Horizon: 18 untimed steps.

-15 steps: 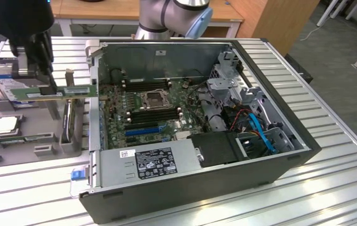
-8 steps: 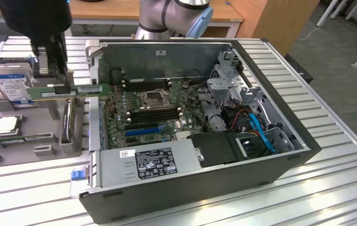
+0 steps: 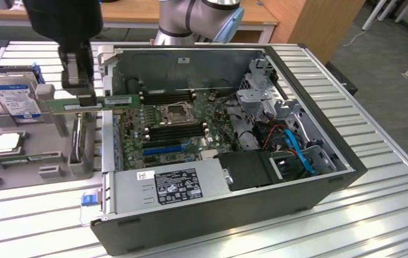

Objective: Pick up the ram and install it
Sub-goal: 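Pick up the ram and move it above insertion slot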

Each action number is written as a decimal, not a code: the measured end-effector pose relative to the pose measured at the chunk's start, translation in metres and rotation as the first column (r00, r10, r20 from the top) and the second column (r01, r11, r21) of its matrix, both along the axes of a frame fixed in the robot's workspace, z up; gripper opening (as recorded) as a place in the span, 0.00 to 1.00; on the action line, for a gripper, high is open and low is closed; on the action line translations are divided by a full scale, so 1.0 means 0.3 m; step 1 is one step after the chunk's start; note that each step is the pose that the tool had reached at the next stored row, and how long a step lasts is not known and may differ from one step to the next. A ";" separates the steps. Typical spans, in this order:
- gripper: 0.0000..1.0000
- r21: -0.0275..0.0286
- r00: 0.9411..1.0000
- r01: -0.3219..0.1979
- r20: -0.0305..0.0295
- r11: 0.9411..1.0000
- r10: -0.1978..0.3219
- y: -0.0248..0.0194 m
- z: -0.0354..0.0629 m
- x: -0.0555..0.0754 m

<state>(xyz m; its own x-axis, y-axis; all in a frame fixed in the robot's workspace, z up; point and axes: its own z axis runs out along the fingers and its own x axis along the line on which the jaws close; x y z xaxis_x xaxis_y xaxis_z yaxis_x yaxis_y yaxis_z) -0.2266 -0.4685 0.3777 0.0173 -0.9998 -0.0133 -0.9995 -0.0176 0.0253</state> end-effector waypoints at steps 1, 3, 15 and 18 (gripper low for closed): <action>0.12 0.000 1.000 -0.002 0.000 1.000 0.002 0.000 0.000 0.010; 0.12 0.000 1.000 -0.006 0.000 1.000 0.006 0.000 0.000 0.030; 0.12 0.001 1.000 -0.029 0.000 1.000 0.029 0.000 0.000 0.153; 0.12 0.001 0.999 -0.035 0.000 0.999 0.035 -0.001 0.000 0.185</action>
<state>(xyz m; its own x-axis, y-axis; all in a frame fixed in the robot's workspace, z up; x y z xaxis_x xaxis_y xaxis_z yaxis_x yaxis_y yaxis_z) -0.1711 -0.4687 0.3778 0.0518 -0.9986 -0.0141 -0.9983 -0.0521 0.0254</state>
